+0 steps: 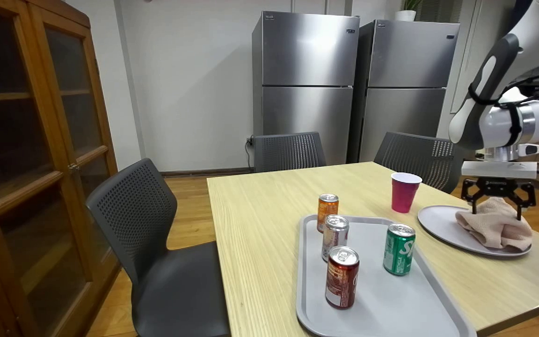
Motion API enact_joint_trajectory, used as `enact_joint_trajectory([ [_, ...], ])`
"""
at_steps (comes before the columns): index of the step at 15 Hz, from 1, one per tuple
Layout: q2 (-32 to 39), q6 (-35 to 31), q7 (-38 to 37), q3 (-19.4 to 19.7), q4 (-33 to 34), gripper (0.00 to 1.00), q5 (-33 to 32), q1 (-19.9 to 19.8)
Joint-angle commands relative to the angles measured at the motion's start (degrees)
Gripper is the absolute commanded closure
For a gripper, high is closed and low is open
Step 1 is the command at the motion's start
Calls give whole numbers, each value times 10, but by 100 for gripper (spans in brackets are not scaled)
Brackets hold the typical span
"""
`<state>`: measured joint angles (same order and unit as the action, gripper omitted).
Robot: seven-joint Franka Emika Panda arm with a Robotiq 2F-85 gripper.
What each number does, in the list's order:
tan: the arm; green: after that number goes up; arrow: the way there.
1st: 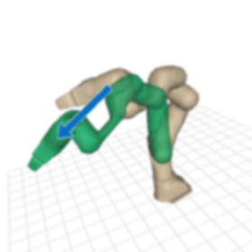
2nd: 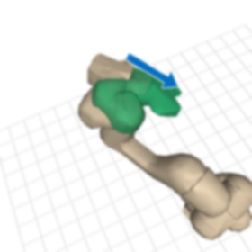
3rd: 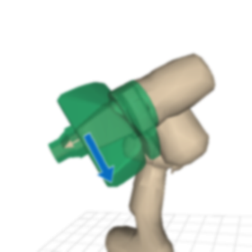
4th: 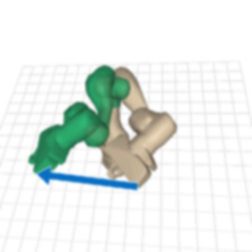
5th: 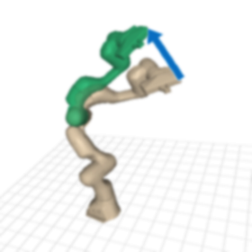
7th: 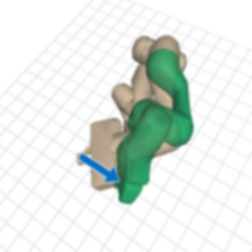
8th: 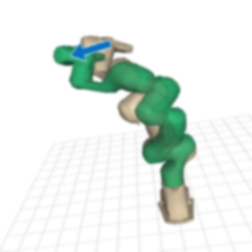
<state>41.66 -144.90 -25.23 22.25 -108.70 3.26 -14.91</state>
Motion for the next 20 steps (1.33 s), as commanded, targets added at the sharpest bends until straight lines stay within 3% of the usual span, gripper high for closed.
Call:
enact_joint_trajectory([
  [1,19,23,-17,11,28,0,1,6],
  [17,71,37,-44,11,87,0,9,3],
  [19,76,38,-47,11,91,26,9,3],
  [20,78,39,-48,12,94,32,10,3],
])
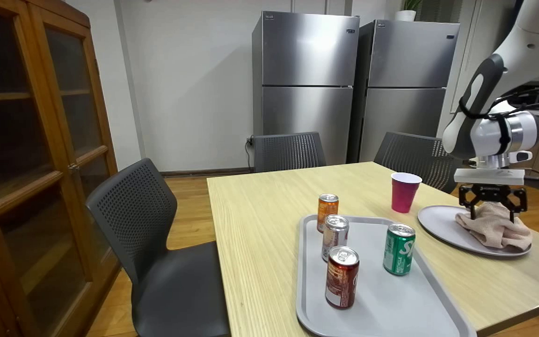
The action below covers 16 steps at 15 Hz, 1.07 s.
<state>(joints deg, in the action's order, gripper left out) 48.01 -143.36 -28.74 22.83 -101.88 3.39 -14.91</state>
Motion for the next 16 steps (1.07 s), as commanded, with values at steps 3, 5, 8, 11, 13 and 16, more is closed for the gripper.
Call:
enact_joint_trajectory([
  [3,18,25,-14,6,31,58,9,2],
  [5,20,27,-14,7,34,71,10,1],
  [8,20,32,-14,6,38,94,10,0],
  [11,7,33,-9,6,37,100,12,-1],
  [13,-6,30,-5,5,32,98,13,-1],
  [16,-27,26,2,4,29,97,13,0],
])
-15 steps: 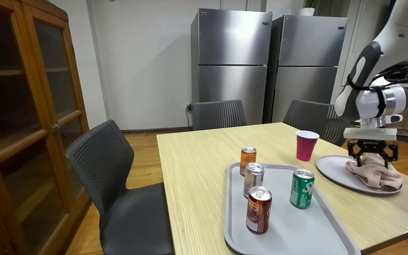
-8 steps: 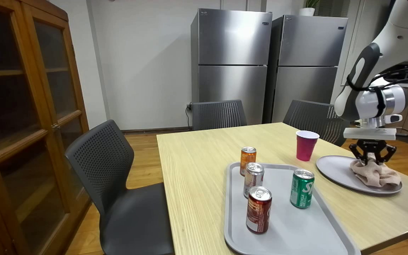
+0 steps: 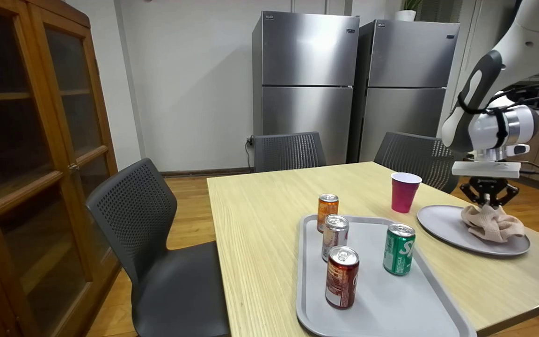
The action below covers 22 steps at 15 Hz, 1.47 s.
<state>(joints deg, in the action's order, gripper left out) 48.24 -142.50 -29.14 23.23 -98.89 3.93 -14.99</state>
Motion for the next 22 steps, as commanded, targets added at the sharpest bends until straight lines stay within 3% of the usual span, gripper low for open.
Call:
enact_joint_trajectory([
  [1,-37,14,8,-1,-1,97,8,0],
  [12,-78,4,25,-22,40,97,9,-6],
  [22,-62,0,16,-35,93,97,18,-9],
])
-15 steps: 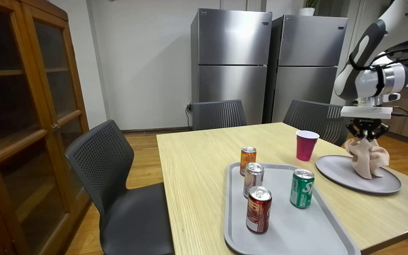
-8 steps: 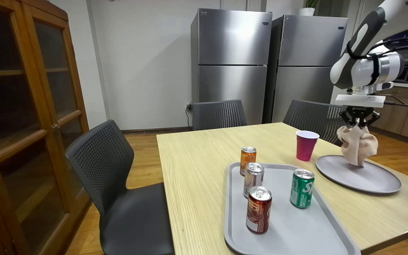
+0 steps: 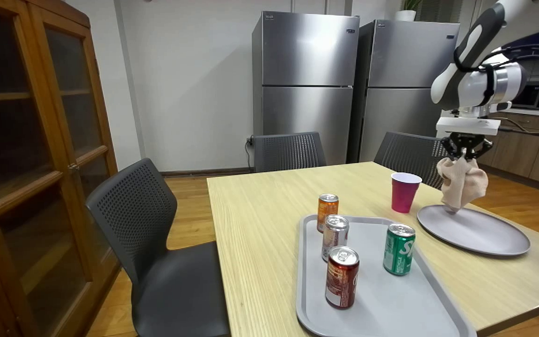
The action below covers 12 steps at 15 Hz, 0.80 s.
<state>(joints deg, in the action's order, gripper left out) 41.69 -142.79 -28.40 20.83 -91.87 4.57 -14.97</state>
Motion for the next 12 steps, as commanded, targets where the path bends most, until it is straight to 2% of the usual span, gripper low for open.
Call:
enact_joint_trajectory([
  [1,6,3,7,-12,29,97,13,-9],
  [12,80,-23,-28,-4,94,97,21,-6],
])
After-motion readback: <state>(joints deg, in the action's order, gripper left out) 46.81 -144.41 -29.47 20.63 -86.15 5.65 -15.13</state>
